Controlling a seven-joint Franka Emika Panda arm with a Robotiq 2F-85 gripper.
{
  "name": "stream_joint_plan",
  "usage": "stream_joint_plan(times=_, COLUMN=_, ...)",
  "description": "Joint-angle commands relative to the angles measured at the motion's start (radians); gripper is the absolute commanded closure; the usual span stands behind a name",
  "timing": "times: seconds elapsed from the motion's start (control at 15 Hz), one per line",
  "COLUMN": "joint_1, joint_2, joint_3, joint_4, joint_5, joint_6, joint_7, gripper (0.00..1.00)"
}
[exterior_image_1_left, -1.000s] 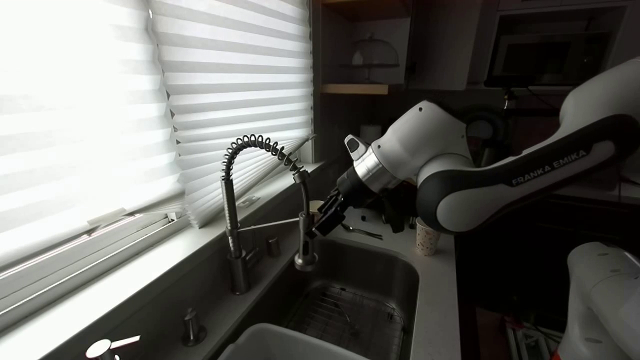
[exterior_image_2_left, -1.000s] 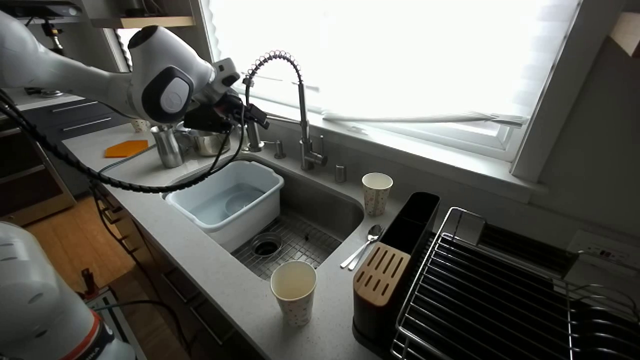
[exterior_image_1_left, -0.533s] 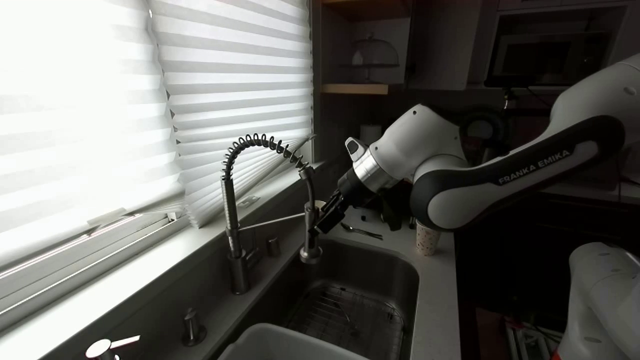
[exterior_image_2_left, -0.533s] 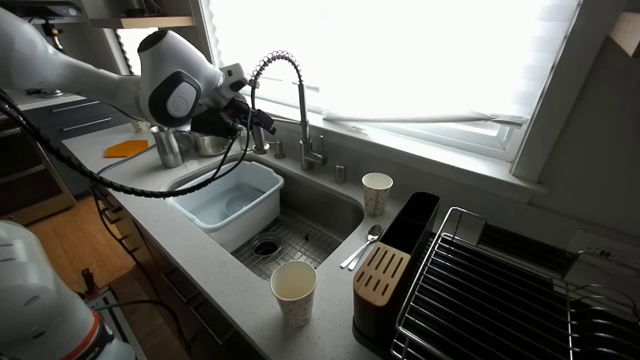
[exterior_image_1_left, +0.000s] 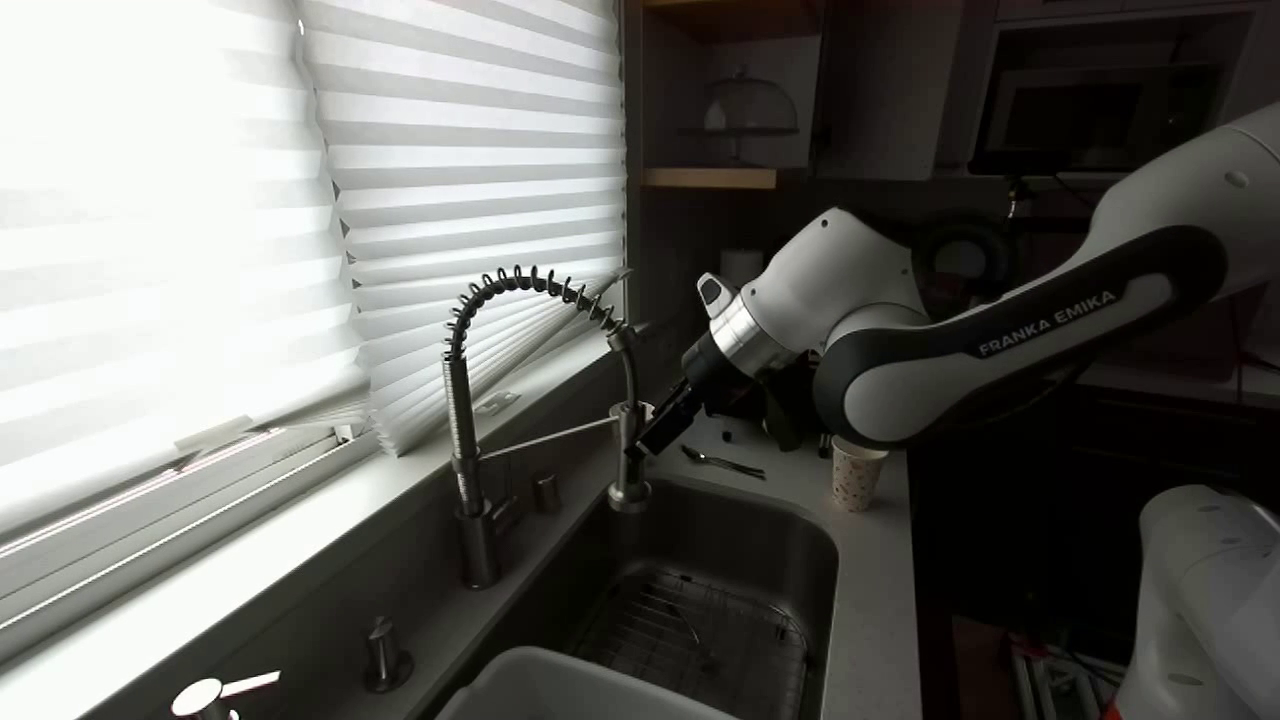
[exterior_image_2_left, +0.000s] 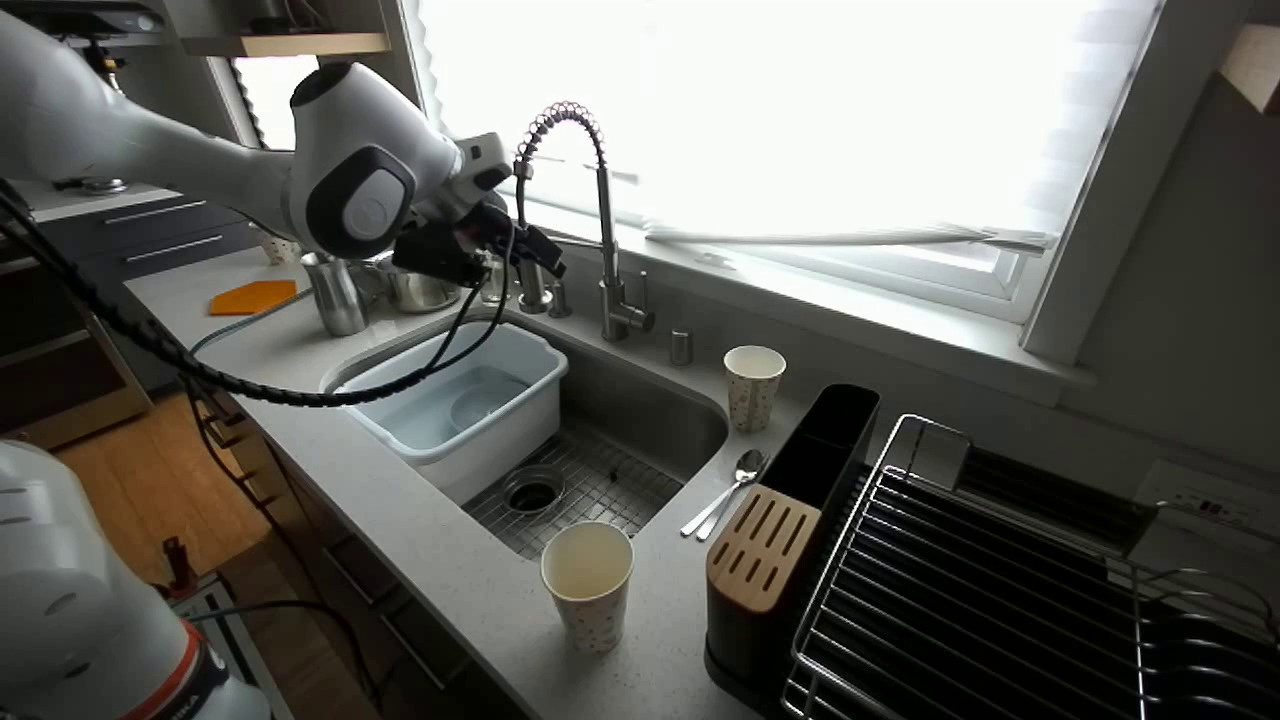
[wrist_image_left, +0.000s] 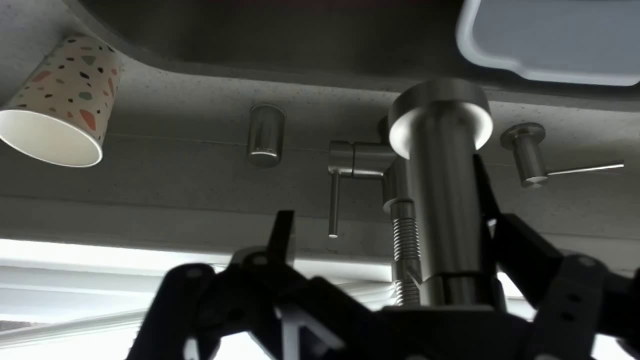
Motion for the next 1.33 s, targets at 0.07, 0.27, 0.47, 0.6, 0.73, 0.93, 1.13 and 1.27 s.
stream_joint_plan(times=0.07, joint_1=0.026, joint_2=-0.044, joint_3=-0.022, joint_4=0.0, joint_5=0.061, joint_6=-0.178, joint_7=-0.001, gripper=0.0)
stream_joint_plan(times=0.27, joint_1=-0.014, joint_2=-0.061, joint_3=-0.007, joint_4=0.005, joint_5=0.025, joint_6=-0.319, joint_7=0.024, gripper=0.0)
stream_joint_plan(times=0.47, joint_1=-0.013, joint_2=-0.079, joint_3=-0.041, joint_4=0.004, joint_5=0.04, joint_6=-0.452, joint_7=-0.031, gripper=0.0)
stream_joint_plan(times=0.6, joint_1=-0.021, joint_2=-0.086, joint_3=-0.073, joint_4=0.0, joint_5=0.035, joint_6=-0.509, joint_7=-0.088, gripper=0.0)
stream_joint_plan(times=0.73, joint_1=-0.066, joint_2=-0.089, joint_3=-0.096, joint_4=-0.001, joint_5=-0.013, joint_6=-0.577, joint_7=-0.109, gripper=0.0)
stream_joint_plan(times=0.93, joint_1=-0.113, joint_2=-0.097, joint_3=-0.156, joint_4=-0.005, joint_5=-0.05, joint_6=-0.628, joint_7=-0.188, gripper=0.0)
stream_joint_plan(times=1.13, joint_1=-0.155, joint_2=-0.12, joint_3=-0.208, joint_4=-0.006, joint_5=-0.083, joint_6=-0.626, joint_7=-0.261, gripper=0.0)
stream_joint_plan(times=1.27, joint_1=-0.167, joint_2=-0.141, joint_3=-0.25, joint_4=-0.004, joint_5=-0.076, joint_6=-0.612, joint_7=-0.324, gripper=0.0)
